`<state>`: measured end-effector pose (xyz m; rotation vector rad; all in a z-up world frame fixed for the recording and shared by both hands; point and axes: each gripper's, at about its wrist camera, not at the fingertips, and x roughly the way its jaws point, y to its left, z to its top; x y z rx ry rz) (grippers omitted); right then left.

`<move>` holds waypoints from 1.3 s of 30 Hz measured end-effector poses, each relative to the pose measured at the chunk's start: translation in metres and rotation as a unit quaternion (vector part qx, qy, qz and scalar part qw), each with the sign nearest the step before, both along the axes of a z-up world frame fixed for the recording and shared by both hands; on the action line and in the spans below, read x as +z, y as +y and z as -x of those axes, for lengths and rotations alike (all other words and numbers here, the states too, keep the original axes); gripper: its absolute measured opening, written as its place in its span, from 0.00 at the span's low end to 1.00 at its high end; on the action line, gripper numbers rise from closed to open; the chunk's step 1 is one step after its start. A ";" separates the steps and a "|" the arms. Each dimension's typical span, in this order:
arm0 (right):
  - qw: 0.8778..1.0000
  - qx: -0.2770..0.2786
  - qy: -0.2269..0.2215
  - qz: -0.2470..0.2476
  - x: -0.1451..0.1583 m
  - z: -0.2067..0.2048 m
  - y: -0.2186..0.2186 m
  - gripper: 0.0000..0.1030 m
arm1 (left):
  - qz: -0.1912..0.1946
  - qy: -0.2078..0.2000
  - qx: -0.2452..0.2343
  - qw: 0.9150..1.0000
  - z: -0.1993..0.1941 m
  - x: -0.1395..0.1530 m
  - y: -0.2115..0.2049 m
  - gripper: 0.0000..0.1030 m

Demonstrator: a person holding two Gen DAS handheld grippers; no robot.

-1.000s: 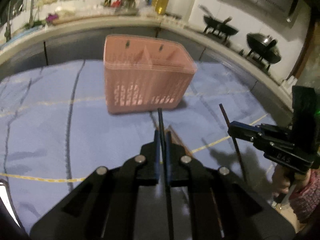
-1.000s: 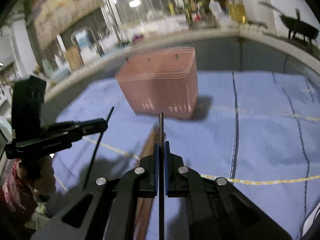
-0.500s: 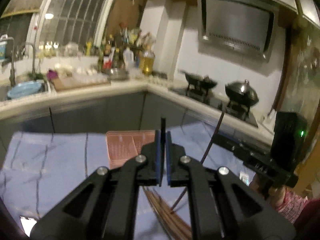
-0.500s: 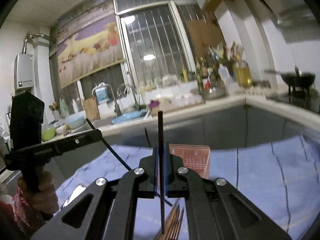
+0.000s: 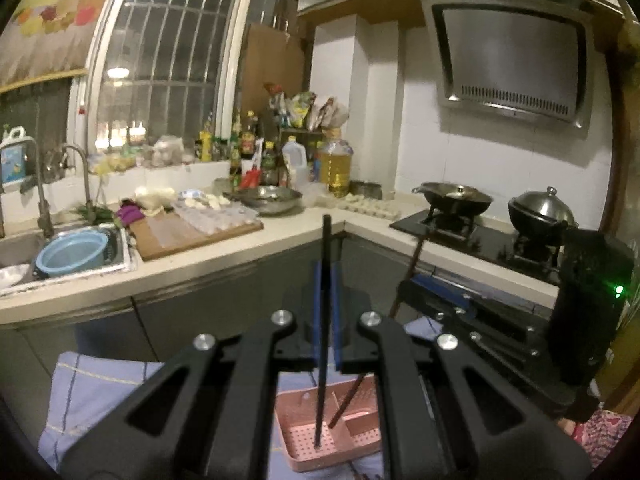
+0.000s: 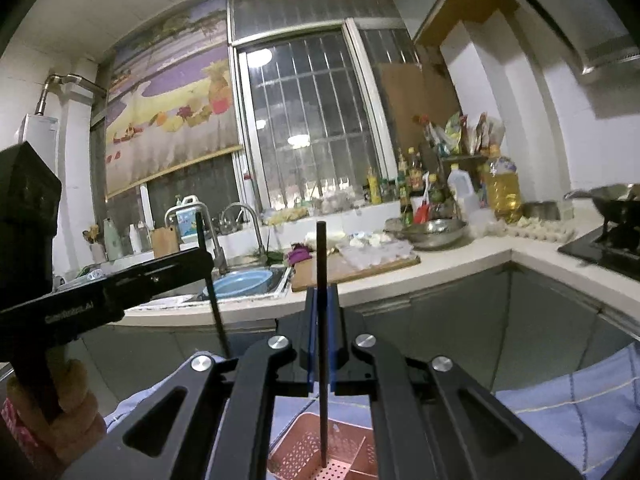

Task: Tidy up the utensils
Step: 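Lift both held chopsticks and carry them over the pink basket, then lower the chopsticks into the basket and open both tools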

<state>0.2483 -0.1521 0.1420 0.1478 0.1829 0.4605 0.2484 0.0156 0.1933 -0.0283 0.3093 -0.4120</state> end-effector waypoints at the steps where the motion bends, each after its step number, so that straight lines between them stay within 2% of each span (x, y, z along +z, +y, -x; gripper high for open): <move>1: 1.000 0.003 0.006 0.000 -0.006 -0.008 0.000 0.05 | -0.002 0.002 -0.002 1.000 -0.002 -0.005 0.000 0.04; 5: 1.000 0.007 0.021 0.002 -0.030 -0.014 0.001 0.05 | -0.010 0.011 -0.007 1.000 -0.011 -0.026 0.000 0.04; 9: 0.999 0.008 0.050 0.003 -0.057 -0.015 0.001 0.05 | -0.011 0.043 -0.020 0.999 -0.018 -0.055 -0.005 0.04; 12: 0.996 0.003 0.083 -0.009 -0.074 -0.019 -0.003 0.06 | -0.028 0.074 -0.013 0.997 -0.021 -0.080 -0.011 0.05; 14: 0.993 0.002 0.113 -0.039 -0.083 -0.022 -0.010 0.09 | -0.045 0.110 0.004 0.993 -0.028 -0.100 -0.015 0.21; 15: 0.991 0.003 0.123 -0.049 -0.085 -0.022 -0.012 0.12 | -0.048 0.118 0.009 0.992 -0.029 -0.105 -0.015 0.39; 16: 0.990 0.005 0.132 -0.055 -0.087 -0.021 -0.013 0.25 | -0.050 0.127 0.026 0.990 -0.030 -0.111 -0.013 0.48; 17: 0.988 0.004 0.140 -0.060 -0.087 -0.019 -0.015 0.46 | -0.049 0.129 0.037 0.990 -0.029 -0.114 -0.010 0.49; 18: 0.988 0.003 0.141 -0.064 -0.085 -0.013 -0.017 0.58 | -0.044 0.130 0.043 0.990 -0.027 -0.114 -0.006 0.49; 19: 0.989 0.001 0.135 -0.066 -0.083 -0.008 -0.018 0.65 | -0.036 0.130 0.049 0.990 -0.024 -0.113 -0.001 0.49; 21: 0.992 -0.007 0.110 -0.060 -0.074 0.011 -0.020 0.66 | -0.023 0.121 0.069 0.990 -0.013 -0.107 0.010 0.53; 25: 0.994 -0.008 0.090 -0.054 -0.061 0.052 -0.028 0.66 | 0.012 0.078 0.124 0.989 0.027 -0.087 0.039 0.62; 28: 0.994 -0.018 0.094 -0.051 -0.072 0.095 -0.038 0.66 | 0.025 0.047 0.153 0.987 0.065 -0.082 0.057 0.64; 30: 0.991 -0.028 0.126 -0.028 -0.097 0.122 -0.042 0.66 | 0.028 0.046 0.164 0.985 0.088 -0.089 0.067 0.64; 33: 0.981 -0.057 0.186 0.023 -0.140 0.149 -0.039 0.51 | 0.027 0.075 0.140 0.987 0.116 -0.116 0.069 0.64; 35: 0.966 -0.058 0.244 0.071 -0.178 0.165 -0.031 0.38 | 0.020 0.114 0.105 0.988 0.125 -0.140 0.059 0.64; 38: 0.948 -0.038 0.301 0.100 -0.219 0.182 -0.018 0.34 | -0.008 0.193 0.040 0.980 0.137 -0.192 0.026 0.55; 39: 0.944 -0.033 0.309 0.110 -0.227 0.186 -0.013 0.34 | -0.016 0.204 0.031 0.978 0.139 -0.201 0.019 0.54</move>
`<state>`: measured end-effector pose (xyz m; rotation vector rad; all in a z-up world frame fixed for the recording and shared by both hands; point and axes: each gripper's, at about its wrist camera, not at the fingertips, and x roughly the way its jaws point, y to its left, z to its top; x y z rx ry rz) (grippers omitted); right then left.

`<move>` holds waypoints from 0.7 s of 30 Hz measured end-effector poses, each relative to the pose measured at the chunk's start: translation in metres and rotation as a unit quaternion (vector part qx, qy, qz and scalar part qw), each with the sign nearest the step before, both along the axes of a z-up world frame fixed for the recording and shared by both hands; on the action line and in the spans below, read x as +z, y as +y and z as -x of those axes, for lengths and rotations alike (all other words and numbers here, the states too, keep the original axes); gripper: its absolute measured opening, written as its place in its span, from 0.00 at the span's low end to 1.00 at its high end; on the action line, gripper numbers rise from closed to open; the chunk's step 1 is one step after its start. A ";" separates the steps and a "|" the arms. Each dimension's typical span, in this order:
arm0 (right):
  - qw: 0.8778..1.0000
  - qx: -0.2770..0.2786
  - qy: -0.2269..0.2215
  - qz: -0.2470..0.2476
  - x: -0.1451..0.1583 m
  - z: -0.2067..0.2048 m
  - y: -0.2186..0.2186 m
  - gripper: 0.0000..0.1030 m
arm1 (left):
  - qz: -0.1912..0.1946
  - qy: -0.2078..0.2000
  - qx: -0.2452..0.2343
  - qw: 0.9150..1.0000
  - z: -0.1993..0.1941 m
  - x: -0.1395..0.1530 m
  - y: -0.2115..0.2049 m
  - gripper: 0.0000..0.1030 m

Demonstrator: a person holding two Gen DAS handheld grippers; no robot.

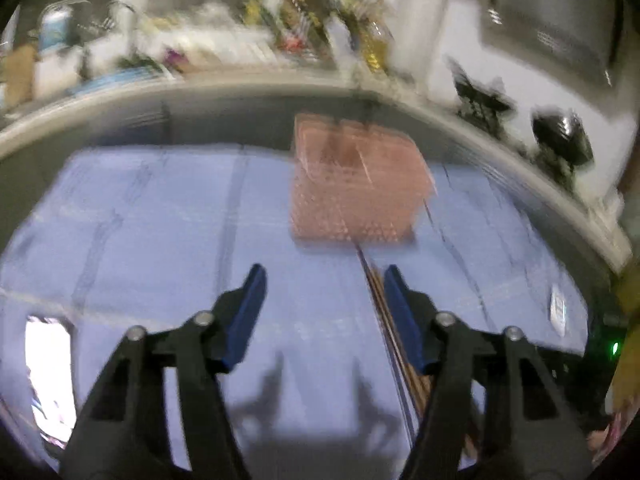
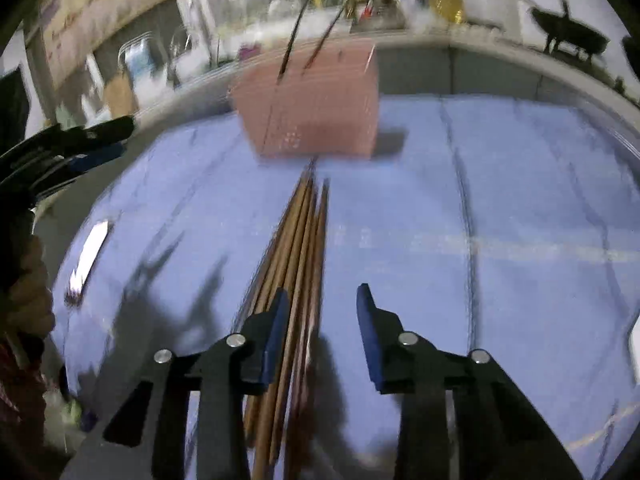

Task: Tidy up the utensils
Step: 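Lower the chopsticks into the basket and open both tools, then return to the bundle and close the right tool on a chopstick while the left grasps another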

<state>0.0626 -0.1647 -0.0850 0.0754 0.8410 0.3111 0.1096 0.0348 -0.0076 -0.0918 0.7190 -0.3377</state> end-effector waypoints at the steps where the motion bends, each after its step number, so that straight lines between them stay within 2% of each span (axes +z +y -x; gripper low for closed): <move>1: 1.000 0.009 0.005 0.012 -0.006 0.003 0.007 0.34 | -0.006 0.026 -0.018 0.999 0.004 -0.017 -0.013 0.54; 4: 0.997 0.034 0.003 0.063 -0.020 0.010 0.024 0.34 | -0.006 0.072 -0.047 0.996 0.009 -0.045 -0.031 0.54; 5: 0.996 0.023 -0.016 0.084 -0.021 0.012 0.022 0.34 | -0.013 0.081 -0.051 0.995 0.010 -0.052 -0.036 0.54; 6: 0.996 0.014 -0.015 0.084 -0.020 0.010 0.017 0.34 | -0.020 0.090 -0.052 0.994 0.011 -0.060 -0.040 0.54; 9: 0.999 -0.013 -0.004 0.039 -0.015 0.012 -0.005 0.34 | -0.028 0.114 -0.055 0.992 0.010 -0.076 -0.050 0.54; 15: 0.999 -0.038 -0.003 0.008 -0.009 0.018 -0.029 0.34 | -0.073 0.106 -0.051 0.990 0.006 -0.086 -0.067 0.51; 18: 0.999 -0.043 0.000 0.010 -0.010 0.016 -0.033 0.34 | -0.101 0.094 -0.045 0.989 0.004 -0.087 -0.074 0.50; 21: 0.999 -0.042 0.004 0.023 -0.017 0.012 -0.029 0.34 | -0.107 0.092 -0.032 0.990 -0.001 -0.085 -0.074 0.50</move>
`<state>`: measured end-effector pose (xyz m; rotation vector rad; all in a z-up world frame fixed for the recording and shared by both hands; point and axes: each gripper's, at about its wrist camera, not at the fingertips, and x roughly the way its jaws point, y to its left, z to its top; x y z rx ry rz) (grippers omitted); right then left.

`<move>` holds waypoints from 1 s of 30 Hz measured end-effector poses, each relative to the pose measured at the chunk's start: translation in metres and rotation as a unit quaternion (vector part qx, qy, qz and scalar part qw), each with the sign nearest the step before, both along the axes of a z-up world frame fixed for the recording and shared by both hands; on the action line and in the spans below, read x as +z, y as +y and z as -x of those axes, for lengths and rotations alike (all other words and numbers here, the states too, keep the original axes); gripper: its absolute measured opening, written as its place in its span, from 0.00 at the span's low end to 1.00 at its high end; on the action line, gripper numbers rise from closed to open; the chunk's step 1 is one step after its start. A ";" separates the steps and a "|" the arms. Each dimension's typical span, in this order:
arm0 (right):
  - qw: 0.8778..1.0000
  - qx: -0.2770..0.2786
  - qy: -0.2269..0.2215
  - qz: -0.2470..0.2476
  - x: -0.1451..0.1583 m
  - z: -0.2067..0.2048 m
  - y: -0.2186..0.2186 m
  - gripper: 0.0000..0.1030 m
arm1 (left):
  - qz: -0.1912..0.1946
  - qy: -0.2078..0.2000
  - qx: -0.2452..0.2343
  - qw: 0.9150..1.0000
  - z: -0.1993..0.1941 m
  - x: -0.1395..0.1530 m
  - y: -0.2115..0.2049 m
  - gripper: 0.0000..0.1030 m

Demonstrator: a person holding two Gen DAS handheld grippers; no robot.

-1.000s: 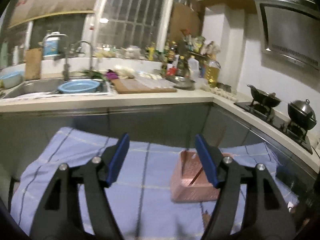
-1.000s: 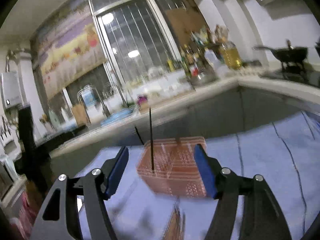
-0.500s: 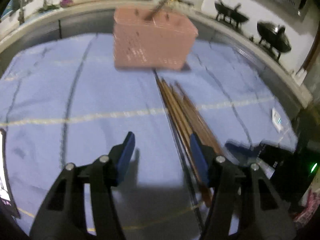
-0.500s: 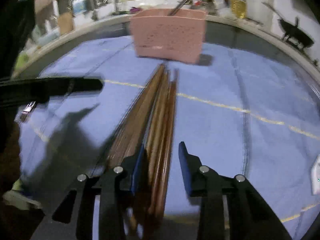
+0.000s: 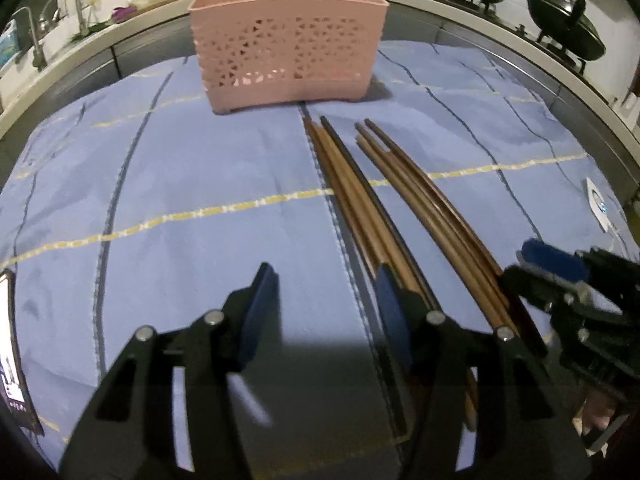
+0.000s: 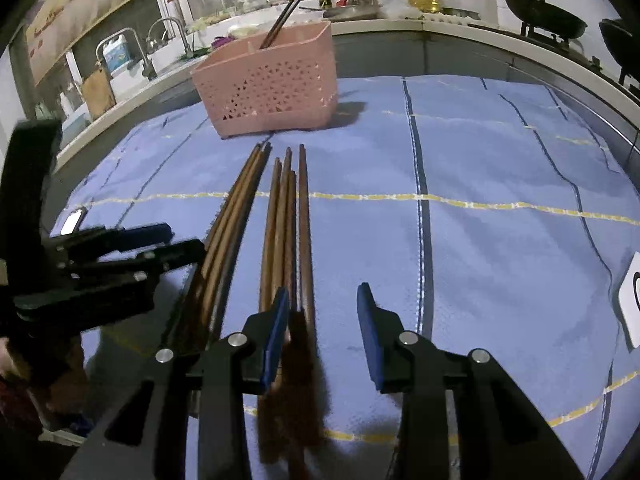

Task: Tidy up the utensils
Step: 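Return to the bundle and close the right tool on a chopstick while the left grasps another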

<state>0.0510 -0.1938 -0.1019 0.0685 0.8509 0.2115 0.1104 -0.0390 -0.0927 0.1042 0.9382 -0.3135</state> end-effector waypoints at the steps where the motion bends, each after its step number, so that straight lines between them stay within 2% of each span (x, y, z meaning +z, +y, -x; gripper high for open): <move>1: 1.000 0.001 0.002 0.005 -0.003 -0.001 0.002 0.34 | -0.013 -0.001 0.011 1.000 -0.003 -0.001 -0.002 0.49; 3: 1.000 0.010 0.000 0.004 -0.006 -0.003 0.007 0.34 | -0.038 -0.014 0.014 0.999 -0.006 -0.003 -0.008 0.50; 6: 0.999 0.016 -0.009 0.036 -0.006 -0.002 0.017 0.34 | -0.037 -0.008 0.017 0.999 -0.011 -0.002 -0.013 0.50; 7: 0.999 0.018 -0.007 0.028 -0.005 -0.002 0.016 0.34 | -0.036 -0.006 0.017 0.999 -0.012 -0.002 -0.012 0.50; 9: 1.000 0.015 -0.010 0.002 0.000 -0.001 0.008 0.34 | -0.023 0.002 0.016 1.000 -0.011 0.000 -0.007 0.50; 11: 1.000 0.006 -0.016 0.003 0.005 -0.001 0.003 0.34 | 0.010 0.021 0.019 1.000 -0.014 0.003 -0.001 0.50; 13: 1.000 -0.001 -0.016 0.000 0.007 -0.002 -0.001 0.34 | 0.035 0.021 0.014 0.999 -0.012 0.009 0.002 0.49; 17: 1.000 -0.001 -0.012 0.013 0.001 -0.007 -0.001 0.34 | 0.000 0.017 -0.003 1.000 -0.011 0.005 -0.010 0.50; 25: 1.000 0.009 -0.009 0.026 -0.005 -0.007 0.003 0.34 | -0.046 0.000 0.001 0.999 -0.014 -0.004 -0.020 0.50; 29: 0.999 0.003 -0.015 0.038 -0.007 -0.009 0.002 0.34 | -0.046 -0.002 0.005 0.999 -0.017 -0.003 -0.022 0.50; 30: 0.999 0.002 -0.016 0.042 -0.007 -0.009 0.003 0.34 | -0.046 -0.004 0.004 0.999 -0.017 -0.003 -0.022 0.47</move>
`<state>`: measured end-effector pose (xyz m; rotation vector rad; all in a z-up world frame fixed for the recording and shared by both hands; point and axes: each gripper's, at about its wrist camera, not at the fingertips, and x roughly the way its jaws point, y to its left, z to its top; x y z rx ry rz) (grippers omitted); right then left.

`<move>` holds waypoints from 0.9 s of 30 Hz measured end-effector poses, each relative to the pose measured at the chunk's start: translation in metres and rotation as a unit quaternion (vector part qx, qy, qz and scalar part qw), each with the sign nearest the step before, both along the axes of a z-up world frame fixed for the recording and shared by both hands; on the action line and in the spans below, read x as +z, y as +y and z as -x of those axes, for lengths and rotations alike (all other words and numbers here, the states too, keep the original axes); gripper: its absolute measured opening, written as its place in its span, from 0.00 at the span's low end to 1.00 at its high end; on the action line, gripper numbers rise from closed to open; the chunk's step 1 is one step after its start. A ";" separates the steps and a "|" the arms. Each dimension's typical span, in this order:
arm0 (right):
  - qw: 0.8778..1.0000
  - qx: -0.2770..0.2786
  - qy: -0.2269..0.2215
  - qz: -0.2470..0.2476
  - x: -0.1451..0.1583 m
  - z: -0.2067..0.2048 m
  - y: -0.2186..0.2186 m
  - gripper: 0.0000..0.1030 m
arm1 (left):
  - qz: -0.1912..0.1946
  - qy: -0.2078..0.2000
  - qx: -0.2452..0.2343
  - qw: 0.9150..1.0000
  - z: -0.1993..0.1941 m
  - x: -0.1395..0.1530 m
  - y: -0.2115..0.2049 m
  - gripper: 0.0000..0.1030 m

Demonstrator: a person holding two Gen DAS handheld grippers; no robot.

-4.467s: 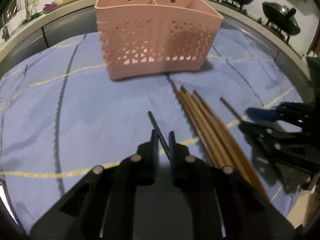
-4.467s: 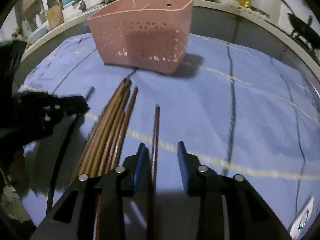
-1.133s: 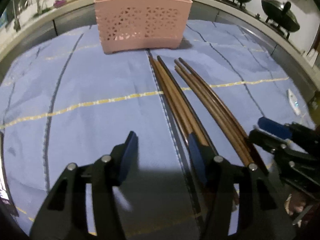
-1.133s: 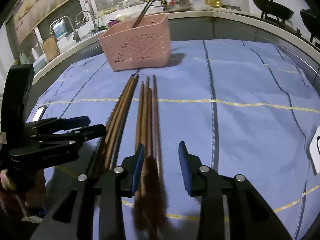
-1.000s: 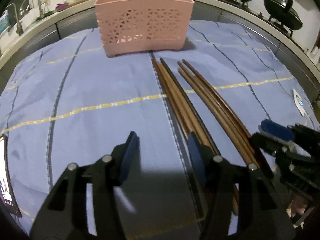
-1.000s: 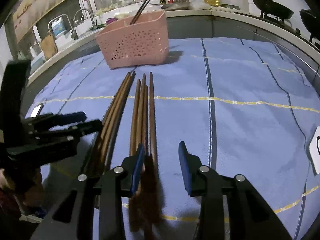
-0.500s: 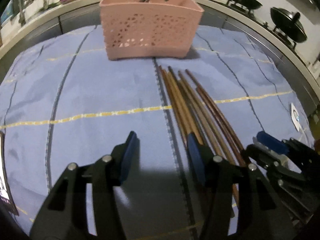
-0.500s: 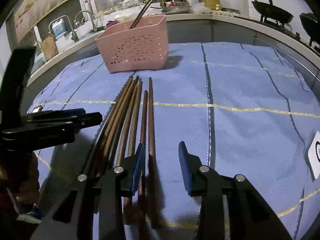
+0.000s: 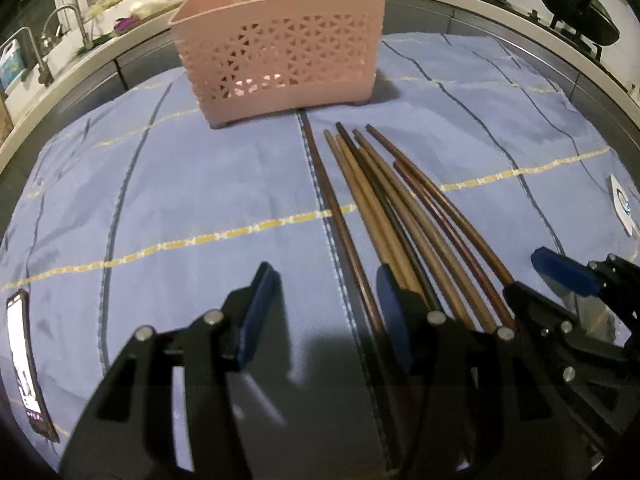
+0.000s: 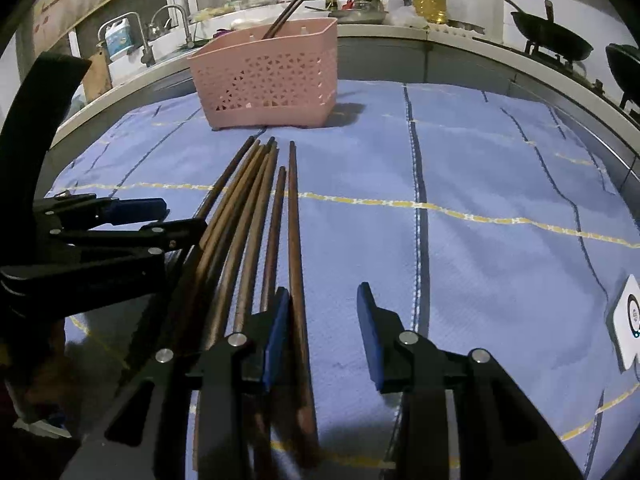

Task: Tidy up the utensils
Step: 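Return to the bundle and close the right tool on a chopstick while the left grasps another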

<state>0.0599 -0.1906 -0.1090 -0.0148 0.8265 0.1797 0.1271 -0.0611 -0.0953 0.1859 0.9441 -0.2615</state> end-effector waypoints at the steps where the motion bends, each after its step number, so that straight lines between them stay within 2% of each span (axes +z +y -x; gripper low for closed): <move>1: 1.000 0.000 -0.002 0.005 0.000 0.000 0.002 0.31 | 0.001 -0.004 -0.006 1.000 0.001 0.000 -0.001 0.40; 2: 1.000 0.006 -0.005 0.014 -0.001 0.000 0.006 0.21 | 0.002 -0.007 -0.014 1.000 0.002 0.001 -0.003 0.35; 4: 1.000 0.014 -0.009 0.020 0.000 0.000 0.009 0.10 | 0.005 -0.007 -0.033 0.999 0.003 0.002 -0.005 0.10; 7: 1.000 -0.007 -0.001 0.017 0.000 -0.002 -0.004 0.07 | 0.009 0.002 -0.040 0.999 0.005 0.004 0.007 0.06; 11: 1.000 -0.009 0.022 -0.004 0.001 0.004 -0.021 0.07 | 0.034 0.025 -0.046 0.998 0.013 0.004 0.043 0.06; 15: 0.999 0.005 0.035 -0.001 0.001 0.009 -0.025 0.07 | 0.030 0.033 -0.049 0.998 0.018 0.005 0.057 0.06; 17: 0.999 0.012 0.043 0.002 0.003 0.001 -0.024 0.08 | 0.021 0.029 -0.052 0.998 0.013 0.005 0.055 0.11; 19: 0.999 0.019 0.051 0.003 0.005 -0.011 -0.024 0.08 | 0.008 0.023 -0.052 0.998 0.004 0.006 0.049 0.31; 21: 0.998 0.030 0.055 0.006 0.007 -0.028 -0.019 0.08 | -0.005 0.014 -0.056 0.998 -0.007 0.006 0.040 0.37; 26: 0.997 0.048 0.060 0.008 0.012 -0.073 -0.008 0.08 | -0.002 0.009 -0.069 0.998 -0.040 0.006 0.025 0.37; 27: 0.997 0.048 0.061 0.002 0.012 -0.081 -0.006 0.08 | 0.000 0.006 -0.072 0.997 -0.044 0.006 0.022 0.32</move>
